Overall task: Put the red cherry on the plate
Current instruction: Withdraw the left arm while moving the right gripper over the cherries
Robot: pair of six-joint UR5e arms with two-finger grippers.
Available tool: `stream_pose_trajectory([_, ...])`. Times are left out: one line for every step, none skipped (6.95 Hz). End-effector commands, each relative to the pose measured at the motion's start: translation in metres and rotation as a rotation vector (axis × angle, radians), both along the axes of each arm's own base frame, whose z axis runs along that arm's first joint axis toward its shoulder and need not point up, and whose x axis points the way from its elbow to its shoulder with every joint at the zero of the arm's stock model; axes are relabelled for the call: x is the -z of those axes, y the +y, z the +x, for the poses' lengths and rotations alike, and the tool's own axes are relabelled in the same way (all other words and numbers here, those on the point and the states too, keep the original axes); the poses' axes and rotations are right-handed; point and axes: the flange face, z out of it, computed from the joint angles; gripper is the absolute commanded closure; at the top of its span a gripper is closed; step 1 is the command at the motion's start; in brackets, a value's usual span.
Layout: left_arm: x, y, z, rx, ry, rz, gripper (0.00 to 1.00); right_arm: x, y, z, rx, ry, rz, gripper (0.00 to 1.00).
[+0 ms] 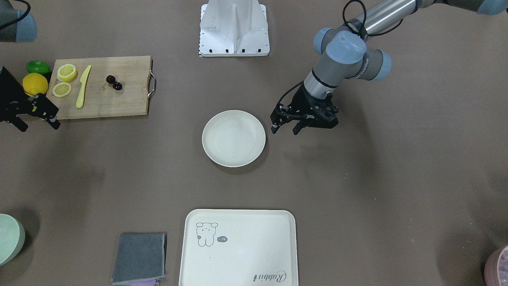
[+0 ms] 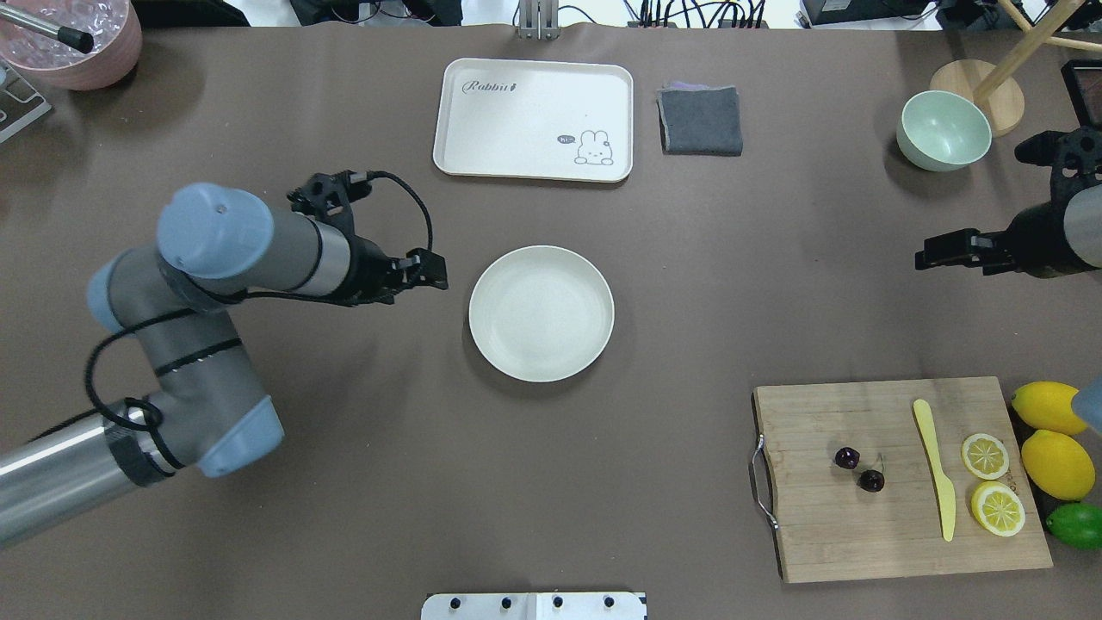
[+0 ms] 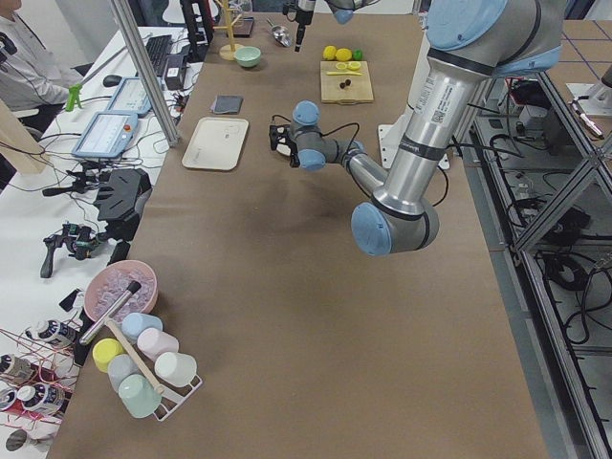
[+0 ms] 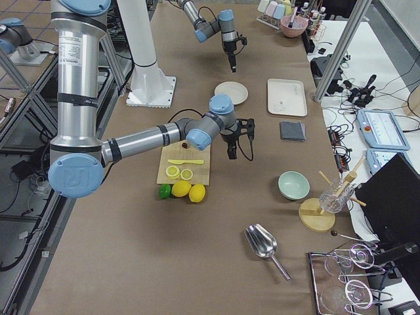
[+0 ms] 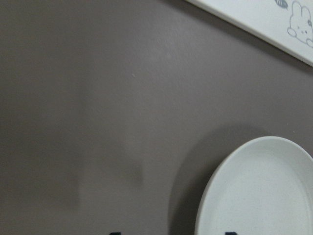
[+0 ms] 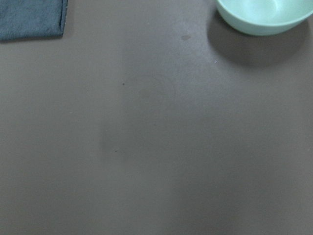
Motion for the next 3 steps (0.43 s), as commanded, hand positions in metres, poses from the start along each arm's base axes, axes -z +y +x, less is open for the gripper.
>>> stream_pose_trajectory([-0.018, -0.026, -0.159, -0.072, -0.131, 0.062, 0.02, 0.015, 0.038, -0.045, -0.001, 0.01, -0.045, 0.0])
stream_pose_trajectory([-0.052, -0.043, -0.241, -0.099, -0.172, 0.101, 0.02, 0.015, 0.058, -0.057, 0.004, 0.025, -0.056, 0.0])
stream_pose_trajectory([-0.109, -0.044, -0.318, -0.138, -0.232, 0.185, 0.02, 0.013, 0.081, -0.06, 0.028, 0.036, -0.066, 0.0])
